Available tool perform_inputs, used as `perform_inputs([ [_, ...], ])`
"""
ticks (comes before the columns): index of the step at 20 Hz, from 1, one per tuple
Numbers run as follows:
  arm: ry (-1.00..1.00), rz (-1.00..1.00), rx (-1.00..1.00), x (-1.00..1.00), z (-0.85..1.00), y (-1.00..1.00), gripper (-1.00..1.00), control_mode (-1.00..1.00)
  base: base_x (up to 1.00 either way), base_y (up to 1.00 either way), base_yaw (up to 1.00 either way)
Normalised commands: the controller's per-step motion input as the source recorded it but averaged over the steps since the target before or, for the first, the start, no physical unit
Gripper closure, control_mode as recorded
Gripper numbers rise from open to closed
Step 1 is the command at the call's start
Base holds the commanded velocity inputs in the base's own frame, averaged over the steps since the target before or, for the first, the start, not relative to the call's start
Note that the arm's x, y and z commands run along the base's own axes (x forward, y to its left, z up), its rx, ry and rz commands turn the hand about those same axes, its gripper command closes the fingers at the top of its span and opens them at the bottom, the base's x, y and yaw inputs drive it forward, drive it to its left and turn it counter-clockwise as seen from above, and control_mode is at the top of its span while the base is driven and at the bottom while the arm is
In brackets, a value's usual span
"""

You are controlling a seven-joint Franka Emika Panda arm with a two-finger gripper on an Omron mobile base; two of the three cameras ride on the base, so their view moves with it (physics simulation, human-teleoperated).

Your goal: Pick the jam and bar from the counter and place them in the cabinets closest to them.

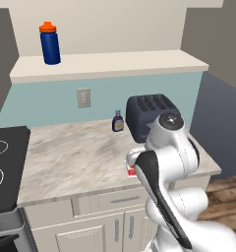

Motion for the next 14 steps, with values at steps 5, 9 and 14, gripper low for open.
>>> perform_inputs([
  [5, -0.02, -0.06, 0.01, 0.28, -0.55, -0.04, -1.0, -1.0, 0.0, 0.0, 0.0],
  [9, -0.03, -0.07, 0.0, 0.35, -0.47, -0.09, -1.0, -1.0, 0.0, 0.0, 0.0],
  [14, -0.02, -0.07, 0.0, 0.41, -0.41, -0.08, -1.0, -1.0, 0.0, 0.0, 0.0],
])
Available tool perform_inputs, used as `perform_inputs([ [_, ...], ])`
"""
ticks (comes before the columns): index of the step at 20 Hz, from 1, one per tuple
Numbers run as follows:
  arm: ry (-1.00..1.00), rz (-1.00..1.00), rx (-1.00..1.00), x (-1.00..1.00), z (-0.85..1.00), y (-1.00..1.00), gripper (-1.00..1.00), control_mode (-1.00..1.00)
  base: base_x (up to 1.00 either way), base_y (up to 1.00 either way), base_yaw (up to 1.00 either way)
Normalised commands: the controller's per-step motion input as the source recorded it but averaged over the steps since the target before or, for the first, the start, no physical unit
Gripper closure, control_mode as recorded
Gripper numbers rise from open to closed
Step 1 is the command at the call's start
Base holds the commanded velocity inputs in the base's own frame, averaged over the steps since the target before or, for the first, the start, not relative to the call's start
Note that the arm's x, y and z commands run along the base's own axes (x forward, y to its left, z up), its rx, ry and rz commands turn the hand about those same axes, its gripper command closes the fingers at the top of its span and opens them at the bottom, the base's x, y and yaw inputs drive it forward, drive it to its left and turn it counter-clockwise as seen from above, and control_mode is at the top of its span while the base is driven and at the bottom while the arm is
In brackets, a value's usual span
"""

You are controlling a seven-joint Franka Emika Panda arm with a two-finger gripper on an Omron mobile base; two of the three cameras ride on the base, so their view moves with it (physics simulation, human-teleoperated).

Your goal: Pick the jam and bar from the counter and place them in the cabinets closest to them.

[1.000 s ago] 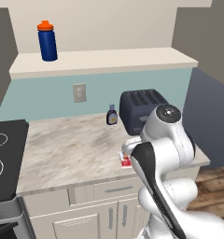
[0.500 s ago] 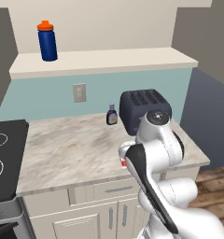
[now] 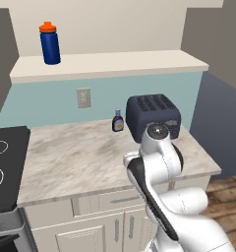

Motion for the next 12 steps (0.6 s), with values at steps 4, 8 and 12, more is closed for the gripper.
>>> perform_inputs([
  [4, -0.02, -0.06, 0.0, 0.44, -0.41, -0.04, -1.0, -1.0, 0.0, 0.0, 0.0],
  [8, 0.0, -0.05, 0.0, 0.44, -0.41, -0.01, -1.0, -1.0, 0.0, 0.0, 0.0],
  [12, 0.0, -0.03, 0.01, 0.4, -0.36, 0.0, -1.0, -1.0, 0.0, 0.0, 0.0],
])
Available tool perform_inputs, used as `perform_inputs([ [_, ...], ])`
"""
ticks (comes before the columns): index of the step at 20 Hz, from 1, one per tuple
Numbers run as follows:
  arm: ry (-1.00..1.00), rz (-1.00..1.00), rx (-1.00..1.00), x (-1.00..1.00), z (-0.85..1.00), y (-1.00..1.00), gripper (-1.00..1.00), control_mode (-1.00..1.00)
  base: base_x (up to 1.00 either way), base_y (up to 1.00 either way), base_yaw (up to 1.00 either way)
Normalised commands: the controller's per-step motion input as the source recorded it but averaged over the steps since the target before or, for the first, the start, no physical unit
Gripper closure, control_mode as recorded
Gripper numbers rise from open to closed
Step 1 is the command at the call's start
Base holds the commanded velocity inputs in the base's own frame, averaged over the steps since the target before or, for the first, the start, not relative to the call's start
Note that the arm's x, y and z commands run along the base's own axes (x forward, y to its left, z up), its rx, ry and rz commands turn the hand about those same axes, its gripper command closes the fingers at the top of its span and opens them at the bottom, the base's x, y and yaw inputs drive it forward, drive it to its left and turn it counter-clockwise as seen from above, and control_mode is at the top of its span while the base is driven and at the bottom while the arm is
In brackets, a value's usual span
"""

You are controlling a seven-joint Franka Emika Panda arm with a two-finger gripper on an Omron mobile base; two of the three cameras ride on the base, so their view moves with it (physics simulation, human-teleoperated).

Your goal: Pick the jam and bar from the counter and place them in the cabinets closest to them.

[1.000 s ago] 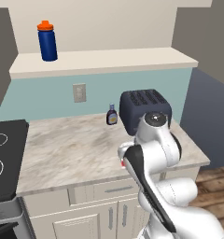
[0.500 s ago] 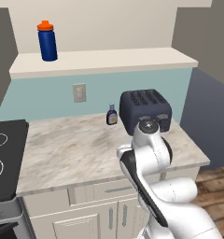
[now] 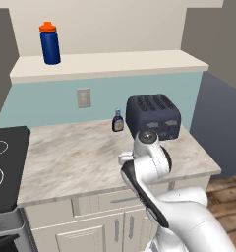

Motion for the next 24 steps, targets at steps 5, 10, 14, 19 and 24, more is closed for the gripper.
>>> perform_inputs([
  [5, 0.0, -0.02, 0.03, 0.42, -0.26, 0.0, -1.0, -1.0, 0.0, 0.0, 0.0],
  [10, 0.0, 0.0, 0.01, 0.23, -0.36, -0.12, -1.0, -1.0, 0.0, 0.0, 0.0],
  [14, 0.0, 0.0, 0.02, 0.16, -0.45, -0.06, -1.0, -1.0, 0.0, 0.0, 0.0],
  [19, 0.02, 0.0, 0.01, 0.18, -0.5, -0.02, -1.0, -1.0, 0.0, 0.0, 0.0],
  [24, 0.04, 0.0, 0.01, 0.2, -0.6, -0.02, -1.0, -1.0, 0.0, 0.0, 0.0],
])
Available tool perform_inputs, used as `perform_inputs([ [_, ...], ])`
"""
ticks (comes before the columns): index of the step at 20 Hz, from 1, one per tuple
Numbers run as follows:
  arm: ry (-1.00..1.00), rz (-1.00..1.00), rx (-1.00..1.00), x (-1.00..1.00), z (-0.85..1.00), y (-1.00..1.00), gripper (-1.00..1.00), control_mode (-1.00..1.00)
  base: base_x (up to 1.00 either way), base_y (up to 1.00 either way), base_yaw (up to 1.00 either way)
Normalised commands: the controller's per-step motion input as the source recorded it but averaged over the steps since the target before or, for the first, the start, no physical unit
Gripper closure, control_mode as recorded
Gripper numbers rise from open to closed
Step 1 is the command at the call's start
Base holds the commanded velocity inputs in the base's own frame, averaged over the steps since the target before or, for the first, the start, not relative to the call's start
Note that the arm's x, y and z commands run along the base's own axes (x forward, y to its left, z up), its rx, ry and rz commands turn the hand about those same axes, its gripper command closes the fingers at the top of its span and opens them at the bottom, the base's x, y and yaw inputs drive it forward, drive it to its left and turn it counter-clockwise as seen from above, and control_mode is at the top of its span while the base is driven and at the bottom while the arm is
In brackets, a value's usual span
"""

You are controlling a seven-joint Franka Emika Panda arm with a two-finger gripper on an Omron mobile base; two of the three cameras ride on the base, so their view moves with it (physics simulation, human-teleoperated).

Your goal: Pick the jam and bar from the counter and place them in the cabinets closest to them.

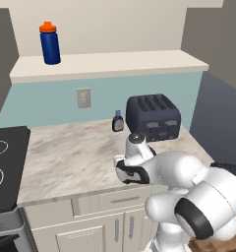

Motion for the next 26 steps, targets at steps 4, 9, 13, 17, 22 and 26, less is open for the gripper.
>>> perform_inputs([
  [4, 0.03, 0.0, 0.0, 0.21, -0.62, -0.02, -1.0, -1.0, 0.0, 0.0, 0.0],
  [9, 0.01, 0.0, 0.0, 0.2, -0.52, -0.01, 1.0, -1.0, 0.0, 0.0, 0.0],
  [13, 0.0, 0.0, 0.0, 0.02, -0.03, 0.0, 1.0, -1.0, 0.0, 0.0, 0.0],
  [17, 0.0, -0.01, 0.01, 0.0, 0.09, 0.0, 1.0, -1.0, 0.0, 0.0, 0.0],
  [22, 0.0, -0.04, 0.05, -0.04, 0.72, 0.0, 1.0, -1.0, 0.0, 0.0, 0.0],
  [26, 0.0, -0.03, 0.05, -0.18, 0.99, 0.0, 1.0, -1.0, 0.0, 0.0, 0.0],
])
